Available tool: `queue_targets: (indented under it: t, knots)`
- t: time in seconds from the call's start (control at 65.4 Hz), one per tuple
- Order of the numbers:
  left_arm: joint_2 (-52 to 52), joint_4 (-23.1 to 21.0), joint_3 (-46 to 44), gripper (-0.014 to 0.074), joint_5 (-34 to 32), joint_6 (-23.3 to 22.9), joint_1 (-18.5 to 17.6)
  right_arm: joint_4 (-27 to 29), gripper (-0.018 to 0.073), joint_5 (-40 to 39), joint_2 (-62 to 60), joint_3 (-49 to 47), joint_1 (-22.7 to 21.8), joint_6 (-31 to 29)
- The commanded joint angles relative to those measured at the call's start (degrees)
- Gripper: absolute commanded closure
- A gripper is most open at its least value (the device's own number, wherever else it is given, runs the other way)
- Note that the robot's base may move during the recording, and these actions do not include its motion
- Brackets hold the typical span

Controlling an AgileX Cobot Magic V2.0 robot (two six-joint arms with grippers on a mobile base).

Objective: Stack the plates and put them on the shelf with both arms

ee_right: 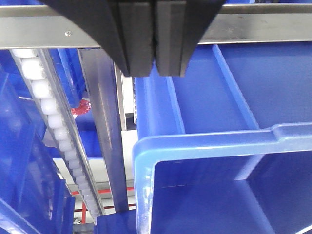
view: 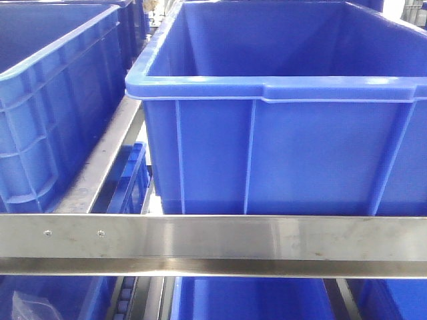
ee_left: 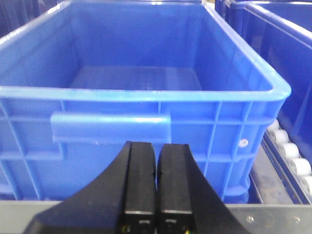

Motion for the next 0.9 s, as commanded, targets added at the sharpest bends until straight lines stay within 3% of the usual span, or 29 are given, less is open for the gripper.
queue_targets:
  t: [0.0,0.887]
  knots:
    - [-1.3,0.4,0.1,0.0509,-6.8,-0.7,0.0,-0.4,0.0536,-5.1,-1.0,0.0,-0.3,-0.3]
    - [-1.3,0.8,0.1,0.0509,-8.0,-1.0,0.0,-0.4,0.0536,-5.1,-1.0,0.0,-0.3,-0.3]
